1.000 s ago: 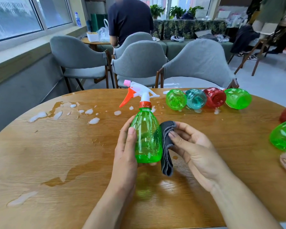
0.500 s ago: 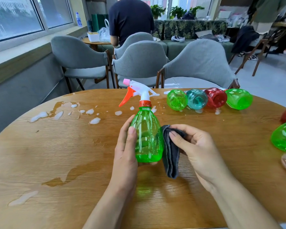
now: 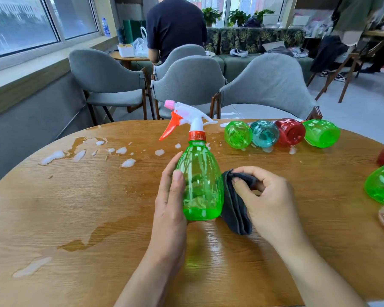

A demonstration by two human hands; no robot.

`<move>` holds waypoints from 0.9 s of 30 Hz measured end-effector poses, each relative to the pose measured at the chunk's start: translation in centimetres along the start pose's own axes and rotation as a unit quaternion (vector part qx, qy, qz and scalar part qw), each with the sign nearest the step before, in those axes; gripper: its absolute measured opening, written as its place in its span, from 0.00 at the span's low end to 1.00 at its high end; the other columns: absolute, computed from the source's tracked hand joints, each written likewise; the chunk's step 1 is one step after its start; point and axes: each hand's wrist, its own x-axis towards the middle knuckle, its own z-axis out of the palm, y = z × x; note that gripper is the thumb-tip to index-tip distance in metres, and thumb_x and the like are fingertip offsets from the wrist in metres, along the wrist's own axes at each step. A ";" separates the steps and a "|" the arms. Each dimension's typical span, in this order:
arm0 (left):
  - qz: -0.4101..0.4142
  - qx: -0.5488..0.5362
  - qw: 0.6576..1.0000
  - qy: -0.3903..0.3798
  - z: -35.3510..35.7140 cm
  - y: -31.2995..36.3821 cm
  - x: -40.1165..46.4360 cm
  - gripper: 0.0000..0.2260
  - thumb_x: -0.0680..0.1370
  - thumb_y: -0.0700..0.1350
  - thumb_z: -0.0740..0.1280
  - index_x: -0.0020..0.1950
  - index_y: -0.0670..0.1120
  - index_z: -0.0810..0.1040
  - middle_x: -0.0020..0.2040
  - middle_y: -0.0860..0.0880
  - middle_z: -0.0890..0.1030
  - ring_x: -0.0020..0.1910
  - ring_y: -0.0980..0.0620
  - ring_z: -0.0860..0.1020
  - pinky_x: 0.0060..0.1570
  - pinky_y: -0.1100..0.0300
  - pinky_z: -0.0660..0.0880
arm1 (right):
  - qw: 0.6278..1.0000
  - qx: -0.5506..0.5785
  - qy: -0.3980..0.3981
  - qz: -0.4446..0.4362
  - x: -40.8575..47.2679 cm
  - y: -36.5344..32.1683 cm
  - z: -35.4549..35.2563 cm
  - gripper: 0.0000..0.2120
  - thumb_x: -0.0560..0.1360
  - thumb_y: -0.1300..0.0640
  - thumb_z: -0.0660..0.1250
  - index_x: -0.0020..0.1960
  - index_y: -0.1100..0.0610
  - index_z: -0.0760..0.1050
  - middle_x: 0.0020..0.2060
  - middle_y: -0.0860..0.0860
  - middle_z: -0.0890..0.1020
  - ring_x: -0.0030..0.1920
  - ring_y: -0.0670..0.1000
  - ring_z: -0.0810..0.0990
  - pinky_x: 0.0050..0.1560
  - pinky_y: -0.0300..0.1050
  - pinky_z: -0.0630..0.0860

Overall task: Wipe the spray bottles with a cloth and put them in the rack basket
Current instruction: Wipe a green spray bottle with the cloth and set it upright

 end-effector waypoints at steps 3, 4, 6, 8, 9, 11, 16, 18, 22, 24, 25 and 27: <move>0.001 0.016 1.000 -0.017 0.5 0.0 -0.4 0.22 0.79 0.64 0.64 0.73 0.64 0.77 0.70 0.51 0.82 0.70 0.46 0.80 0.70 0.30 0.74 | 0.999 -0.033 -0.023 -0.025 -0.4 -0.6 0.2 0.09 0.78 0.60 0.73 0.48 0.45 0.85 0.42 0.39 0.87 0.43 0.44 0.86 0.44 0.42 0.82; 0.000 0.020 1.000 -0.015 0.4 0.0 -0.3 0.21 0.80 0.63 0.64 0.73 0.63 0.77 0.70 0.51 0.82 0.70 0.46 0.80 0.70 0.30 0.74 | 0.999 -0.031 -0.036 -0.024 -0.4 -0.8 0.2 0.09 0.78 0.60 0.73 0.48 0.45 0.85 0.42 0.39 0.87 0.43 0.44 0.86 0.44 0.42 0.82; 0.004 0.032 0.999 -0.005 0.1 -0.2 -0.1 0.20 0.81 0.63 0.63 0.73 0.64 0.77 0.70 0.52 0.82 0.70 0.47 0.80 0.70 0.31 0.74 | 0.998 0.002 -0.057 -0.009 -0.4 -1.0 0.1 0.10 0.79 0.61 0.73 0.47 0.46 0.85 0.42 0.41 0.87 0.44 0.45 0.86 0.45 0.41 0.82; 0.007 0.048 0.999 0.008 -0.1 -0.3 0.1 0.17 0.83 0.64 0.64 0.71 0.65 0.78 0.69 0.55 0.82 0.69 0.50 0.81 0.69 0.32 0.76 | 0.996 0.054 -0.072 0.018 -0.1 -1.2 0.0 0.09 0.79 0.62 0.72 0.48 0.48 0.85 0.42 0.46 0.88 0.44 0.45 0.86 0.45 0.38 0.80; 0.007 0.060 0.998 0.015 -0.2 -0.4 0.2 0.17 0.83 0.64 0.65 0.71 0.66 0.78 0.69 0.56 0.82 0.68 0.51 0.81 0.68 0.32 0.77 | 0.992 0.088 -0.081 0.035 0.0 -1.3 0.0 0.08 0.79 0.62 0.72 0.48 0.50 0.86 0.41 0.48 0.88 0.42 0.44 0.85 0.44 0.36 0.79; 0.008 0.085 0.996 0.027 -0.3 -0.8 0.2 0.17 0.81 0.65 0.65 0.70 0.67 0.77 0.68 0.57 0.82 0.68 0.51 0.81 0.67 0.33 0.77 | 0.979 0.161 -0.103 0.065 -0.1 -1.6 0.2 0.08 0.79 0.64 0.71 0.48 0.54 0.86 0.40 0.49 0.87 0.41 0.43 0.83 0.44 0.33 0.78; 0.002 0.089 0.995 0.042 -0.6 -1.1 0.4 0.24 0.76 0.73 0.65 0.71 0.69 0.76 0.71 0.57 0.80 0.72 0.48 0.78 0.69 0.31 0.75 | 0.934 0.310 -0.105 0.140 0.2 -1.6 0.1 0.10 0.81 0.66 0.66 0.49 0.56 0.85 0.46 0.53 0.87 0.47 0.46 0.83 0.48 0.36 0.80; 0.000 0.083 0.996 0.043 -0.7 -1.0 0.4 0.21 0.78 0.72 0.64 0.71 0.70 0.76 0.70 0.59 0.80 0.71 0.48 0.79 0.67 0.30 0.76 | 0.956 0.247 -0.095 0.124 0.4 -1.0 -0.2 0.10 0.82 0.64 0.66 0.51 0.55 0.85 0.46 0.52 0.87 0.47 0.47 0.83 0.50 0.39 0.79; -0.004 0.055 0.998 0.042 -0.6 -0.4 0.2 0.18 0.80 0.65 0.63 0.70 0.70 0.77 0.68 0.59 0.81 0.69 0.47 0.81 0.64 0.28 0.78 | 0.987 0.127 -0.074 0.068 0.4 -0.1 -0.3 0.09 0.83 0.62 0.66 0.51 0.49 0.80 0.44 0.53 0.85 0.44 0.48 0.81 0.49 0.47 0.75; -0.005 0.034 0.998 0.046 -0.5 -0.2 0.2 0.20 0.78 0.66 0.64 0.70 0.70 0.77 0.68 0.58 0.82 0.69 0.46 0.81 0.63 0.29 0.78 | 0.993 0.091 -0.071 0.035 0.3 0.0 -0.3 0.12 0.83 0.65 0.64 0.49 0.49 0.78 0.44 0.54 0.82 0.41 0.52 0.78 0.46 0.48 0.72; -0.005 0.024 0.999 0.046 -0.4 -0.1 0.2 0.20 0.77 0.65 0.64 0.70 0.69 0.77 0.68 0.57 0.82 0.68 0.45 0.82 0.62 0.29 0.79 | 0.995 0.065 -0.074 0.017 0.2 0.0 -0.2 0.15 0.83 0.66 0.63 0.48 0.49 0.79 0.43 0.52 0.83 0.42 0.52 0.78 0.45 0.47 0.72; -0.003 0.014 0.999 0.046 -0.3 0.0 0.2 0.20 0.78 0.65 0.64 0.70 0.68 0.77 0.68 0.56 0.82 0.67 0.44 0.82 0.62 0.28 0.79 | 0.997 0.021 -0.072 -0.004 0.1 -0.1 -0.2 0.20 0.82 0.68 0.61 0.44 0.48 0.83 0.44 0.45 0.84 0.45 0.45 0.81 0.47 0.40 0.74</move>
